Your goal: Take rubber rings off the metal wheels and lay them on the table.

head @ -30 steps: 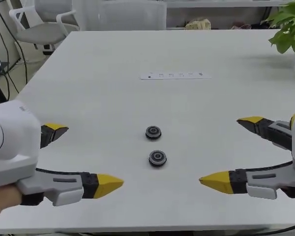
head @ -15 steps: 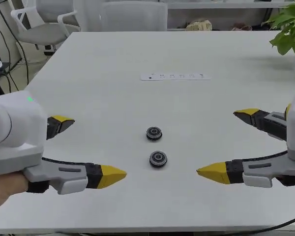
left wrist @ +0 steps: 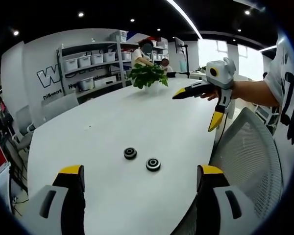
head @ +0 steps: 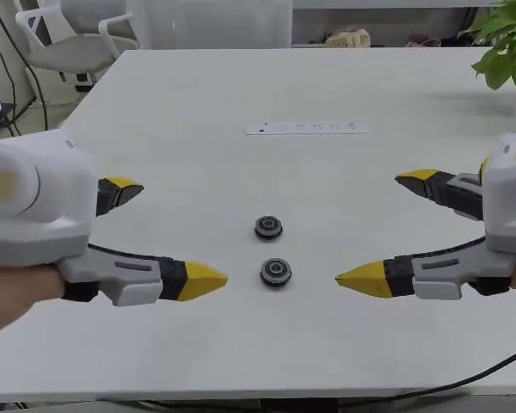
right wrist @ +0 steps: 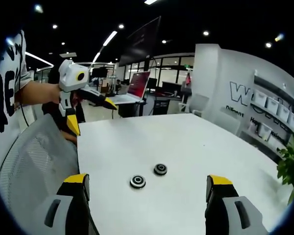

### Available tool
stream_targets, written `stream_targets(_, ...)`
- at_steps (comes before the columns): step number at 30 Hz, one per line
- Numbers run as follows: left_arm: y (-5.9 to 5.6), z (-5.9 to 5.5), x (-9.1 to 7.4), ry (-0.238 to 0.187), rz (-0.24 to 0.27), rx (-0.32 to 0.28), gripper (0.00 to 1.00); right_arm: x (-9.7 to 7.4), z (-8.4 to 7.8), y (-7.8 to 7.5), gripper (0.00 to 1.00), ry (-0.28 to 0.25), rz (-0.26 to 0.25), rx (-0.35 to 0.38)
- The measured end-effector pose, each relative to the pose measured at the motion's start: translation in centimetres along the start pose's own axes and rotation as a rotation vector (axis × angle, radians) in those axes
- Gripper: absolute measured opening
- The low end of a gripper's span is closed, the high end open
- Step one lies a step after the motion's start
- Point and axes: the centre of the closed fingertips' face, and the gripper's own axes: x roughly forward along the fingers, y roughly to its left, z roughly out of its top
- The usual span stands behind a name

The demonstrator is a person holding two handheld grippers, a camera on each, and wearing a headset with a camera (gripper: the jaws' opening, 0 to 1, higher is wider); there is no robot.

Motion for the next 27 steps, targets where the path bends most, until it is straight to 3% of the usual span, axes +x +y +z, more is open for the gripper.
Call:
stream_targets(16, 0.2, 0.1, 2.7, 0.027, -0.057, 0.059, 0.91, 2.0, -0.1, -0.8, 0.97, -0.003, 0.049, -0.008)
stream_targets(27, 0.3, -0.4, 4.4, 0.050, -0.108, 0.089, 0.87, 3.6, -1.7, -1.1, 0.95, 0.017, 0.079, -0.006)
